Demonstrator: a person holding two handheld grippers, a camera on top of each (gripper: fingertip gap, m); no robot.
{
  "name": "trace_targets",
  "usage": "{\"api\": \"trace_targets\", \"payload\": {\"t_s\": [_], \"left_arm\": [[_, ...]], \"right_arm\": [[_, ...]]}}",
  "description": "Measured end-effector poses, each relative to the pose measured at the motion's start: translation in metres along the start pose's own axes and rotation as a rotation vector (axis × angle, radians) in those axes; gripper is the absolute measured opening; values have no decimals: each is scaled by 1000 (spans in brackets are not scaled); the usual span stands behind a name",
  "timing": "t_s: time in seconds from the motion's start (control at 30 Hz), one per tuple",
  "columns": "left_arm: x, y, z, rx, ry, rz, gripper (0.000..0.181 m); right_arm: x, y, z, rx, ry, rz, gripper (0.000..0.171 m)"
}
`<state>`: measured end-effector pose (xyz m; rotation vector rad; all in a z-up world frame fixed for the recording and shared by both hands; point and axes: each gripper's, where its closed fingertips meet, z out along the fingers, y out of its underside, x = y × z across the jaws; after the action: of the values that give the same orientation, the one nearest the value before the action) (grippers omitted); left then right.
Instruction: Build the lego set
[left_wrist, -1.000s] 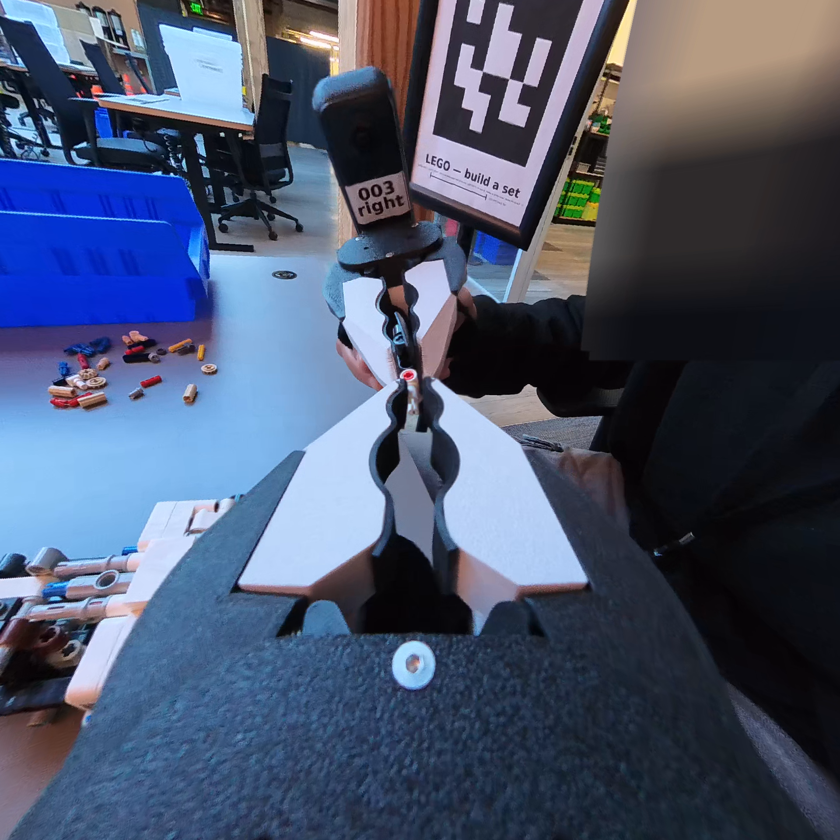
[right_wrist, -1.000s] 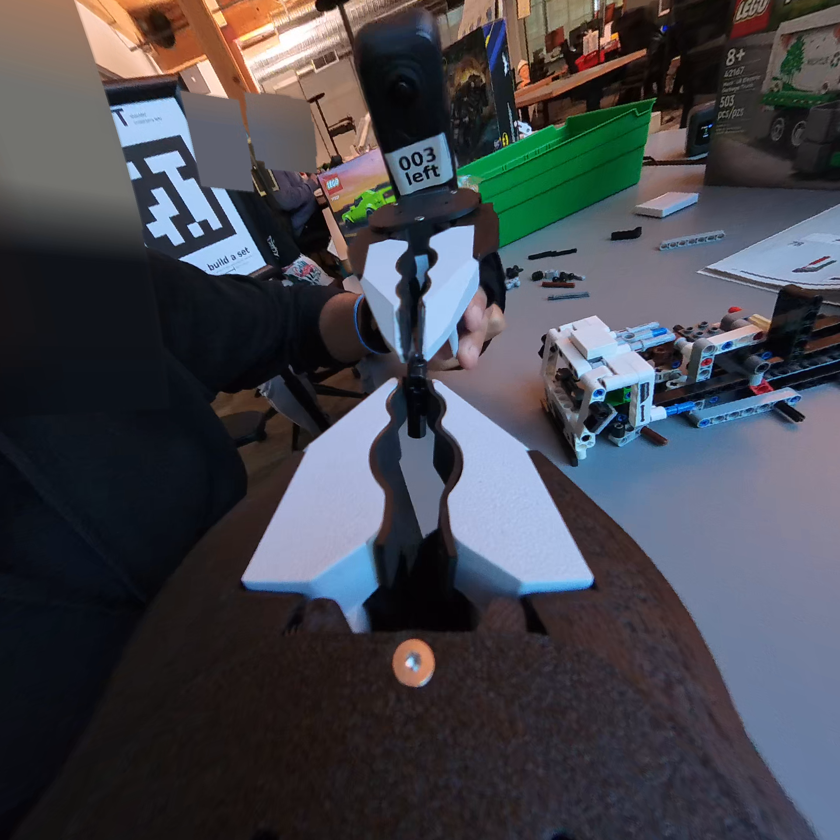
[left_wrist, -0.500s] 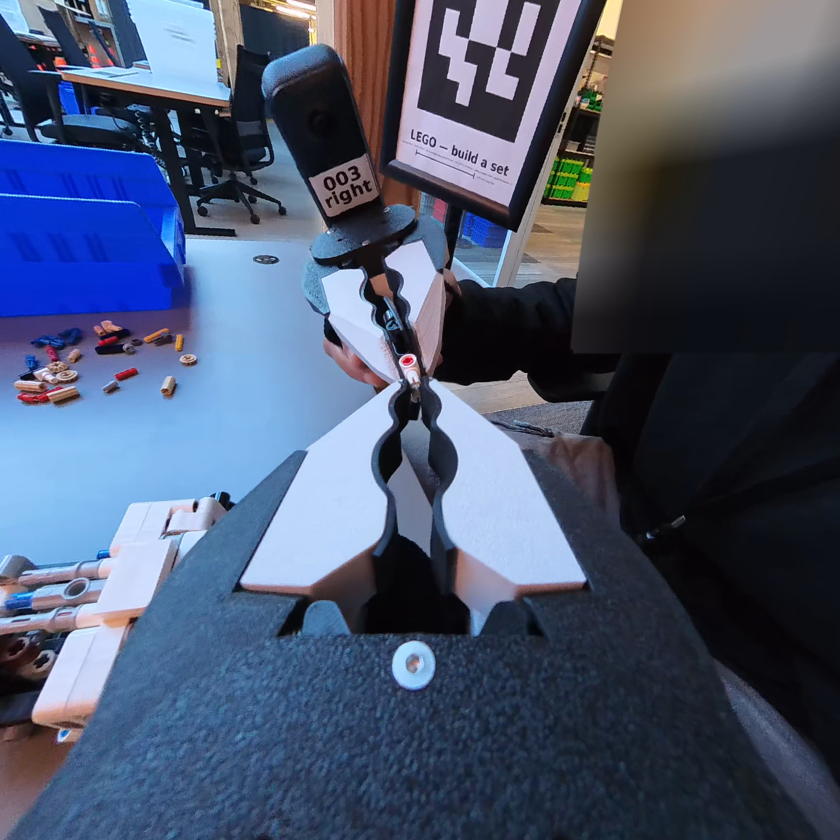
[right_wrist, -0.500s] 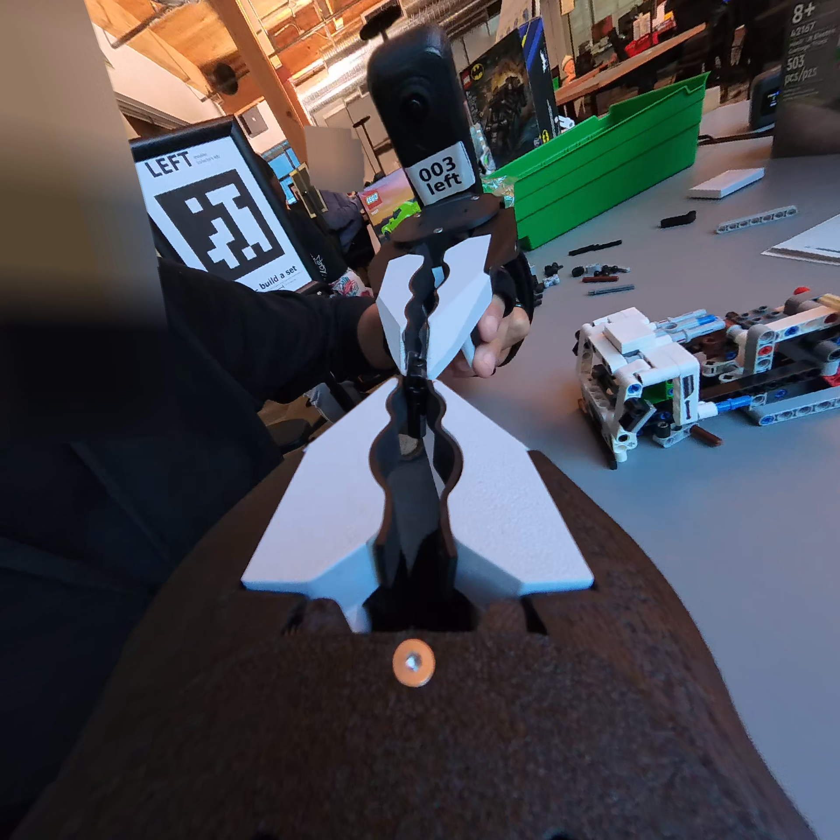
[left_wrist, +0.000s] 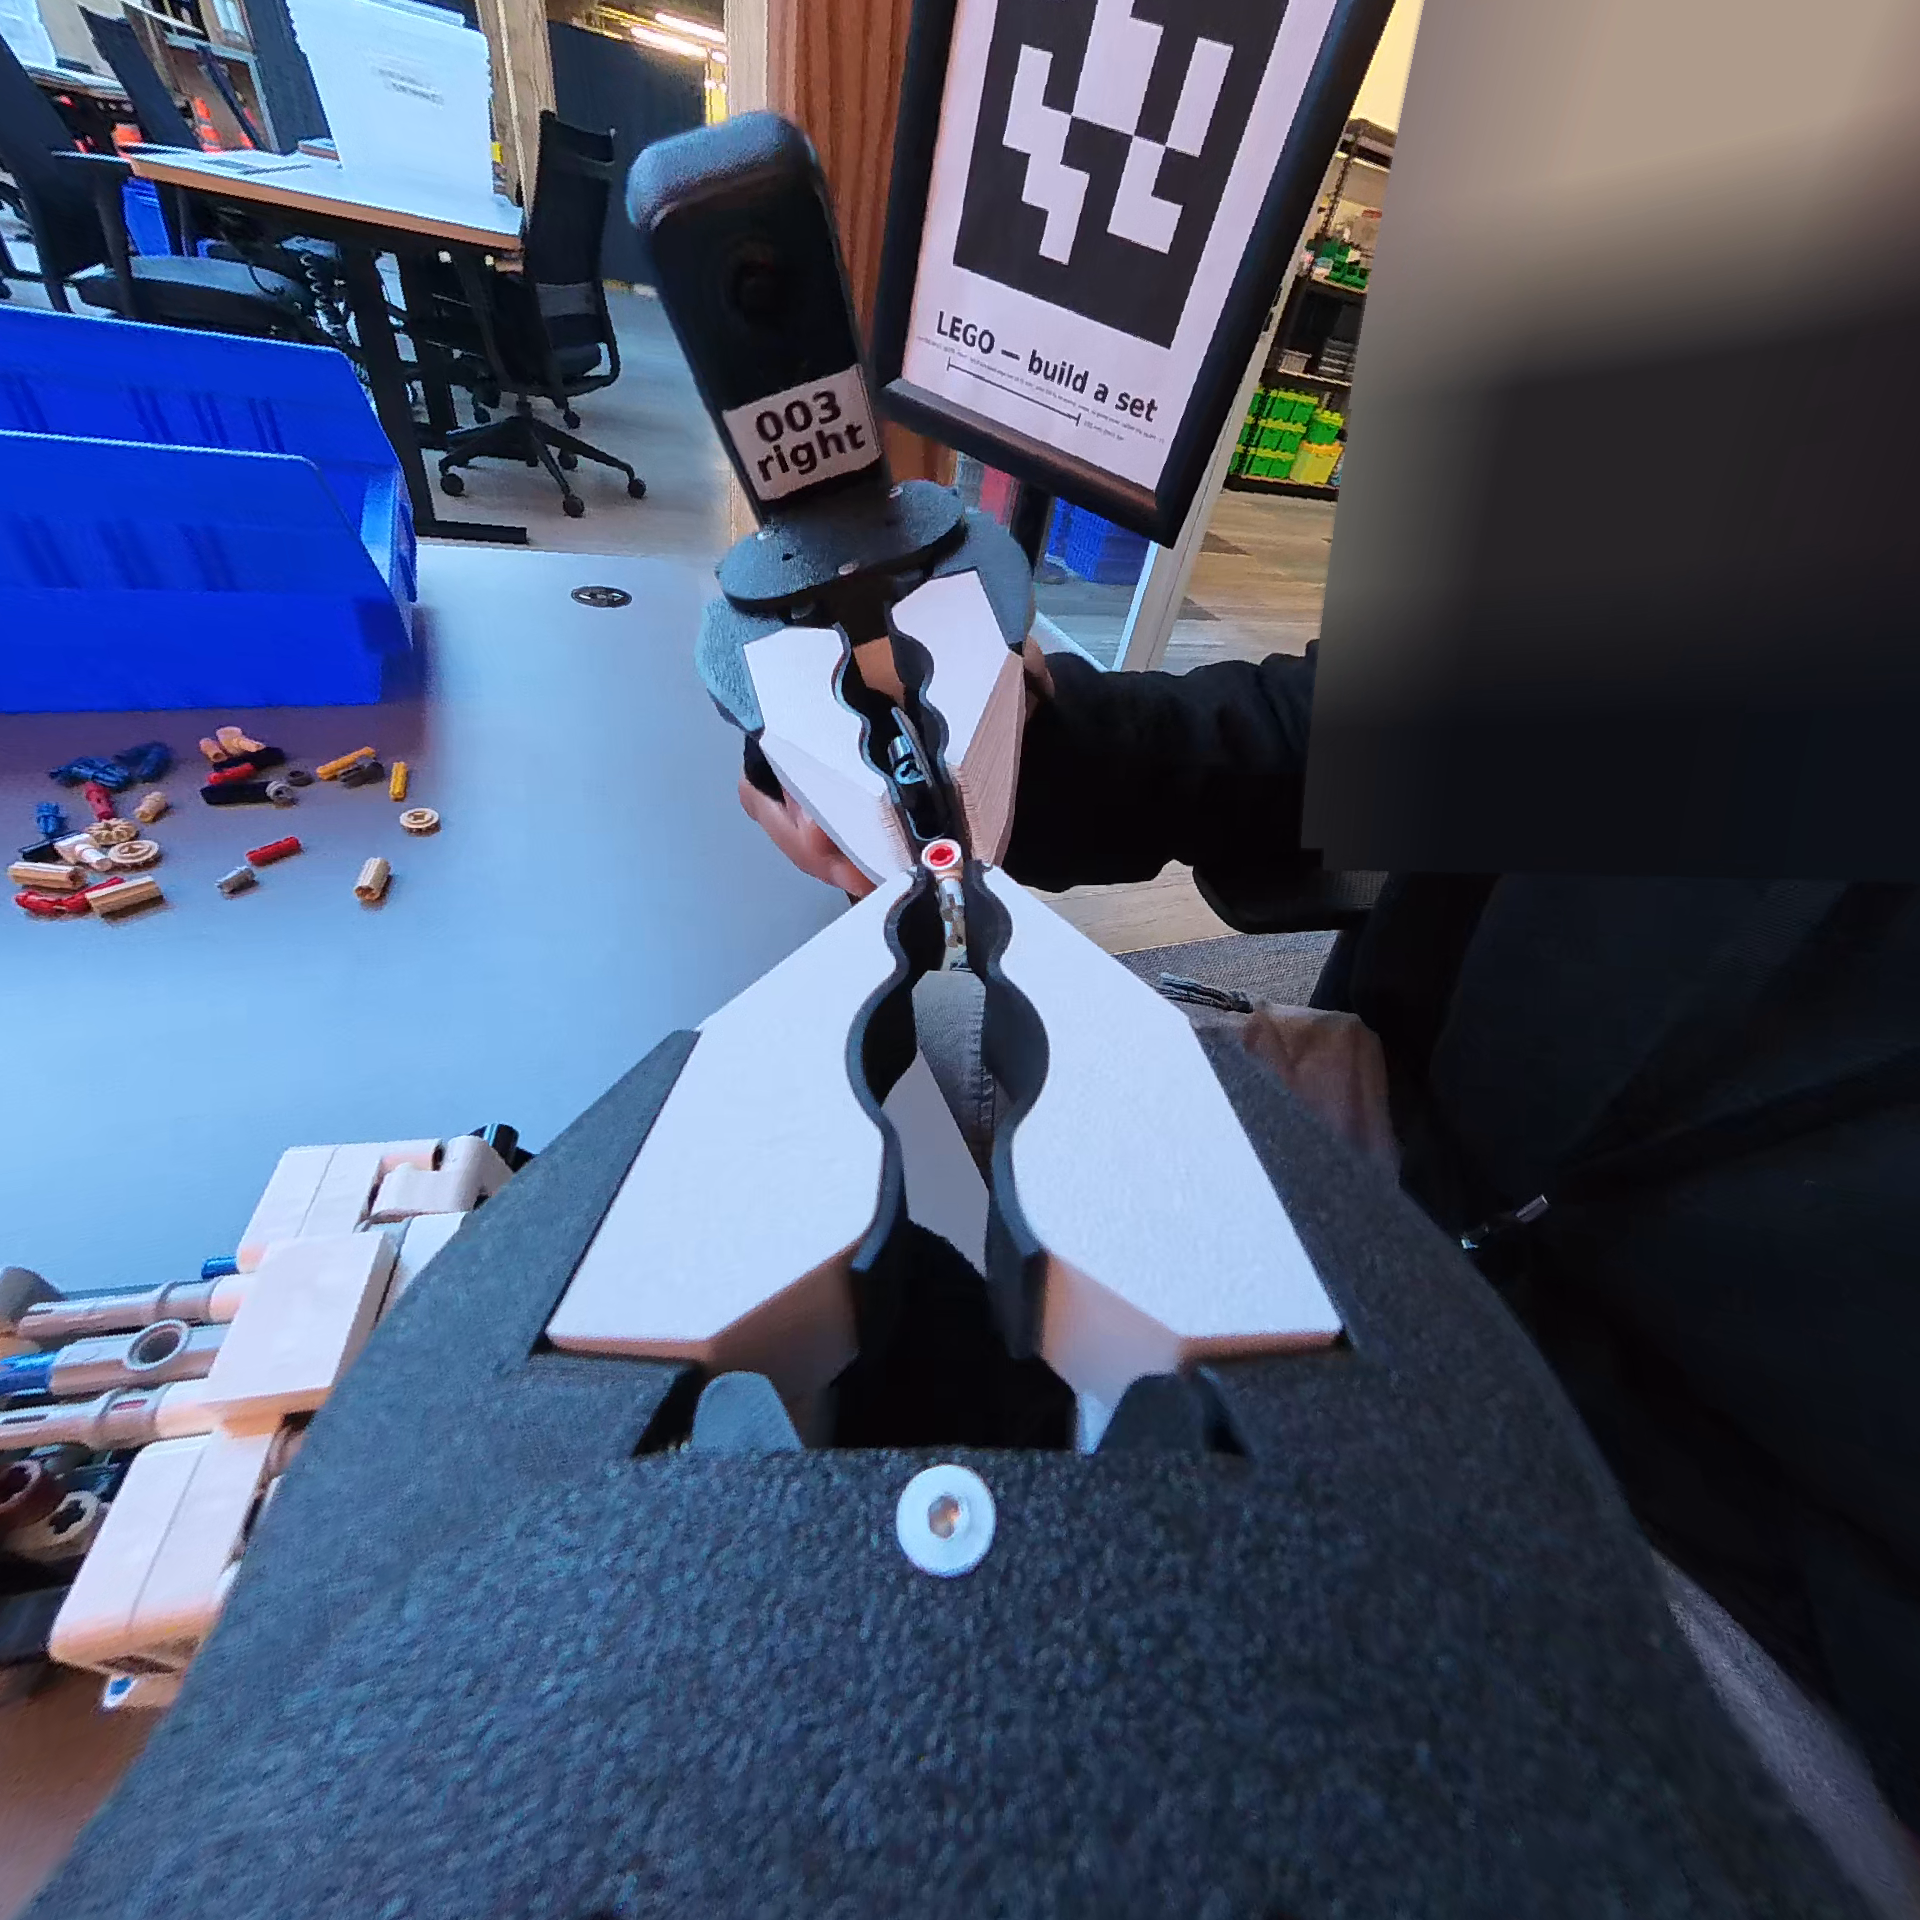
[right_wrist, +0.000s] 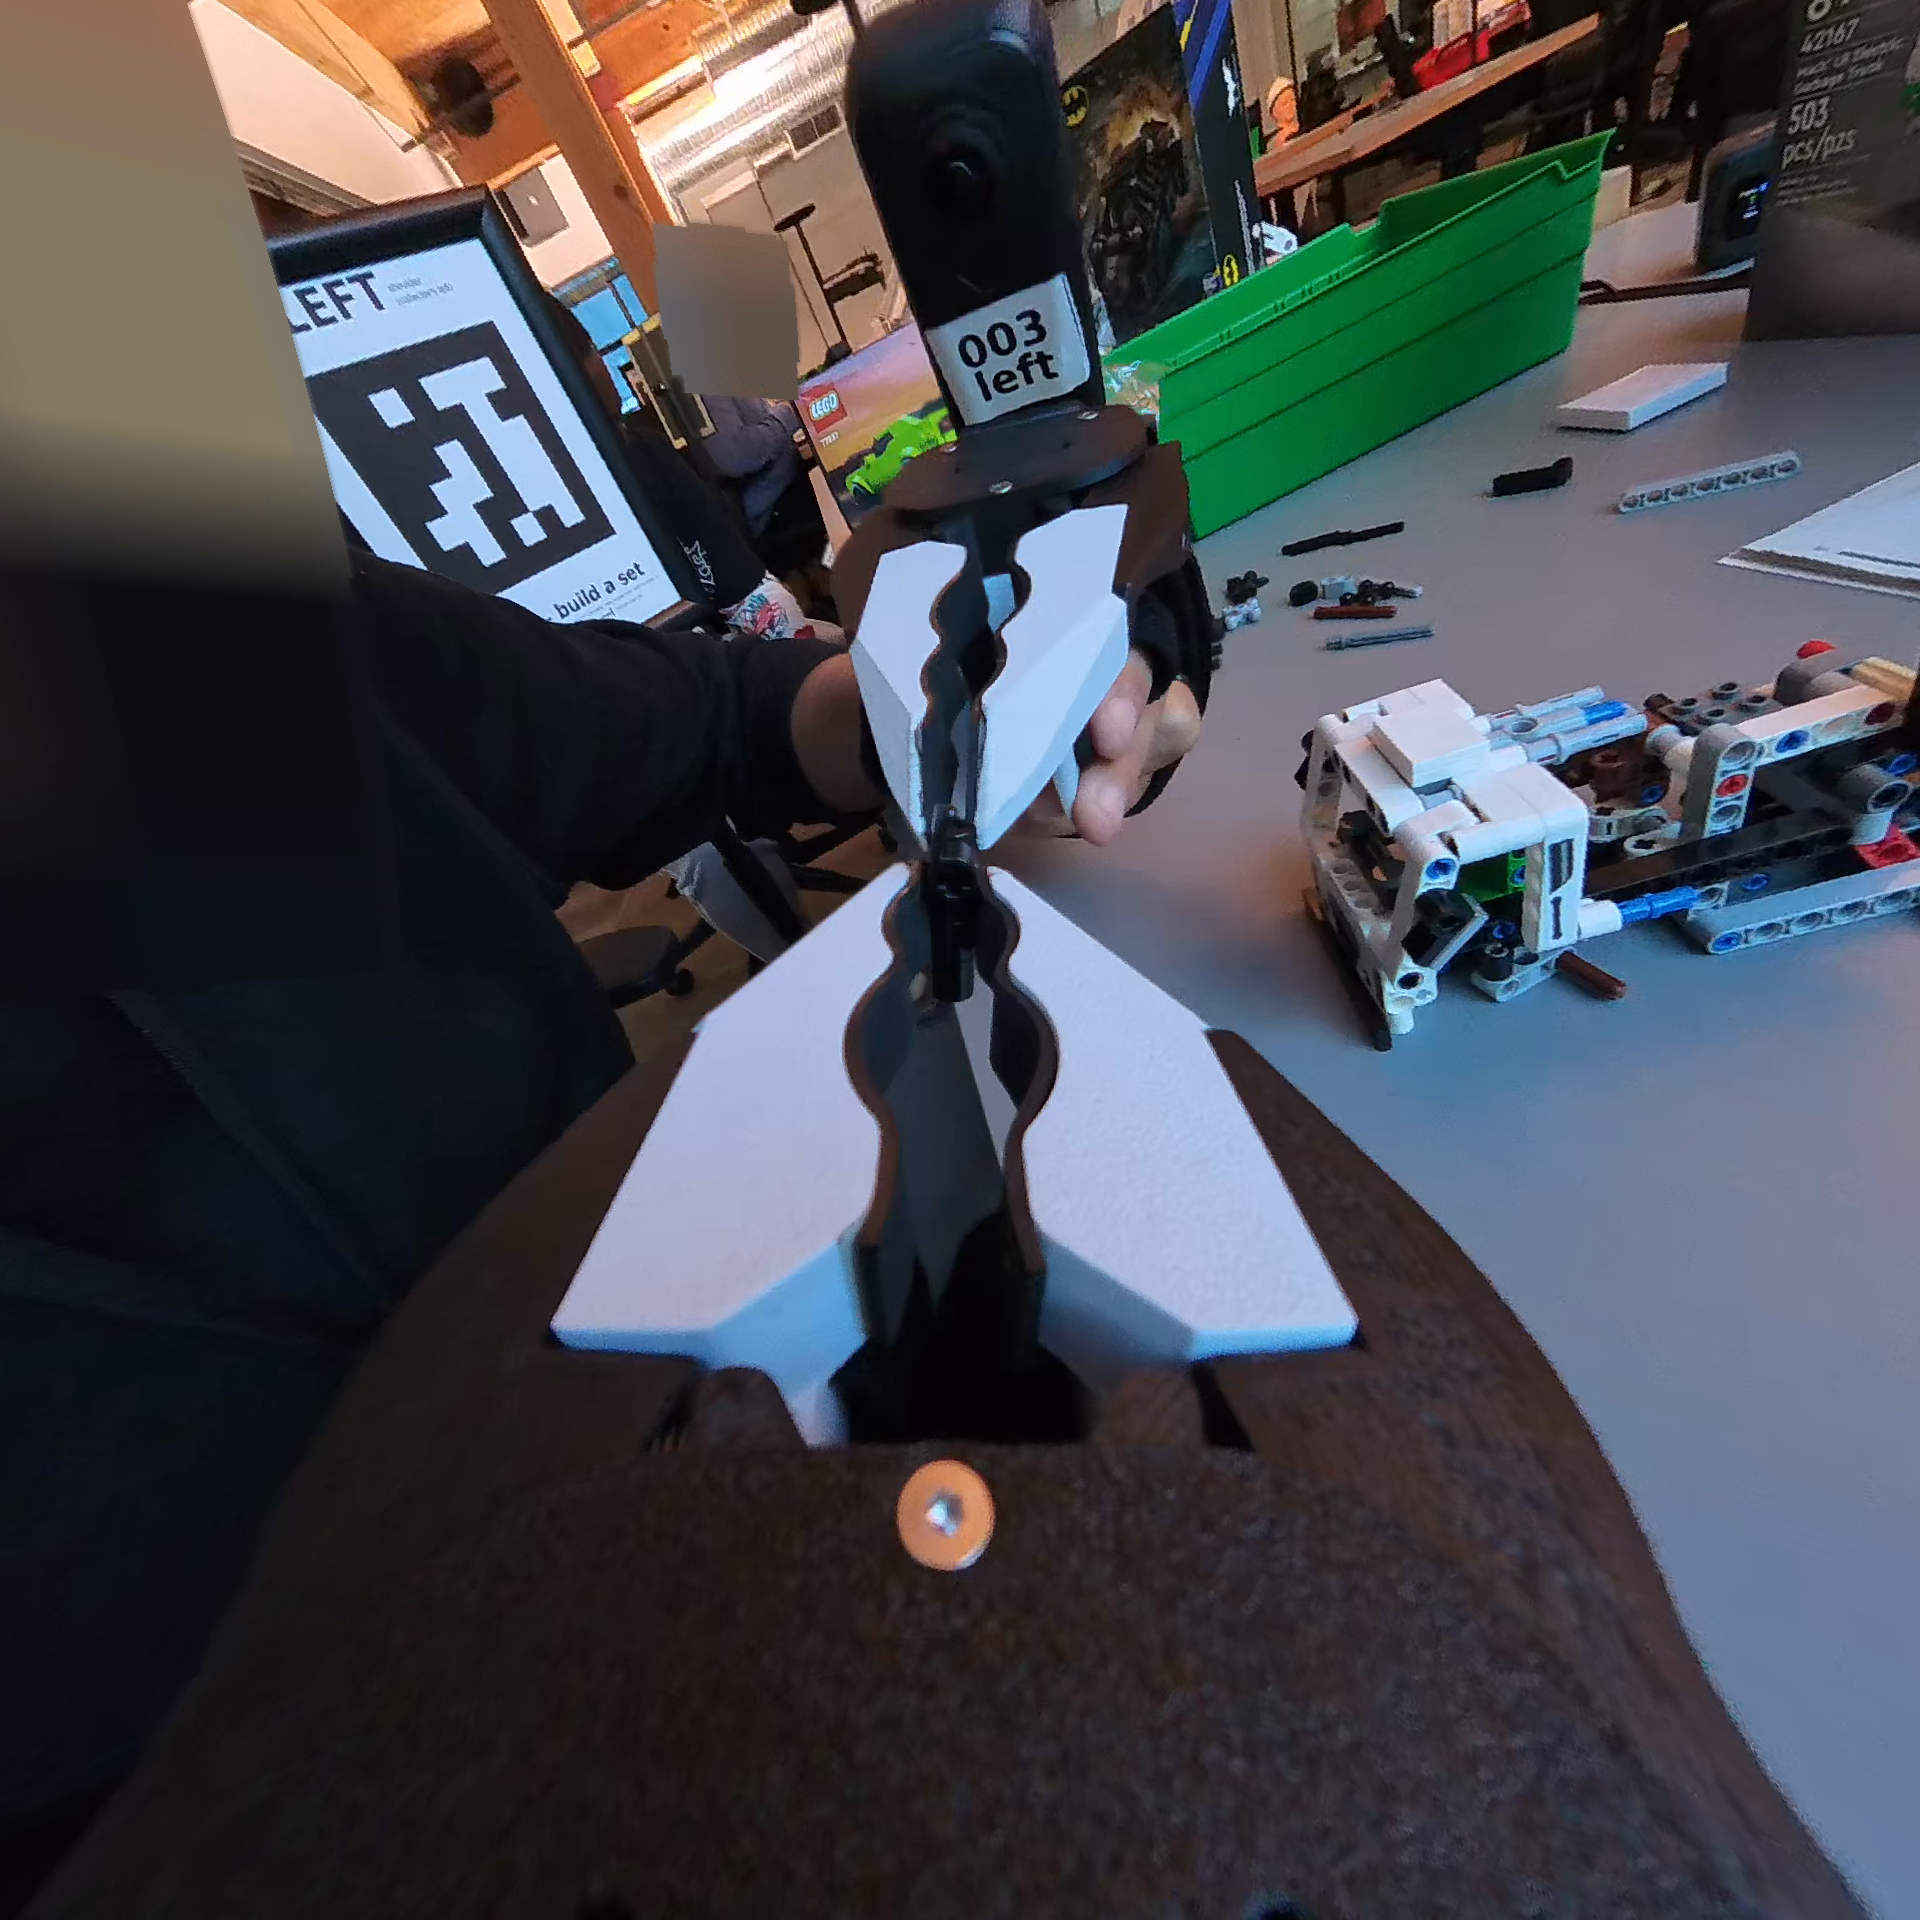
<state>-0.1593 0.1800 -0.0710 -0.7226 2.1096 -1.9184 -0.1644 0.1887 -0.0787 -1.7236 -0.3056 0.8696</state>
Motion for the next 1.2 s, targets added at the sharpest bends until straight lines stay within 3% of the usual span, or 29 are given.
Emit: {"api": "trace_targets", "payload": {"t_s": [0.17,0.23,0.33,0.4,0.47,0.6,0.7,0.93,1.13,1.2], "left_arm": [[-2,2,-1,-31,-22,30,5],[-8,1,-11,-68,-73,93,18],[-44,2,-50,-167,-330,240,35],[-72,21,-77,-293,-496,287,53],[-90,53,-91,-426,-551,211,70],[-99,85,-84,-454,-476,-20,86],[-105,94,-71,-470,-464,-66,85],[-117,104,-57,-512,-513,-119,64],[-104,69,-50,-274,-344,-289,57],[-98,60,-50,-217,-275,-317,57]], "right_arm": [[2,1,0,-2,5,2,6],[9,3,-1,-23,50,-26,6],[37,10,-9,-80,202,-115,6],[56,16,-14,-133,268,-107,6],[70,23,-18,-198,330,-101,6],[75,33,-17,-225,332,-68,6],[73,35,-16,-199,311,-31,6],[81,39,-14,-200,340,15,6],[93,22,-23,-109,384,28,6],[83,6,-19,-29,295,25,6]]}}
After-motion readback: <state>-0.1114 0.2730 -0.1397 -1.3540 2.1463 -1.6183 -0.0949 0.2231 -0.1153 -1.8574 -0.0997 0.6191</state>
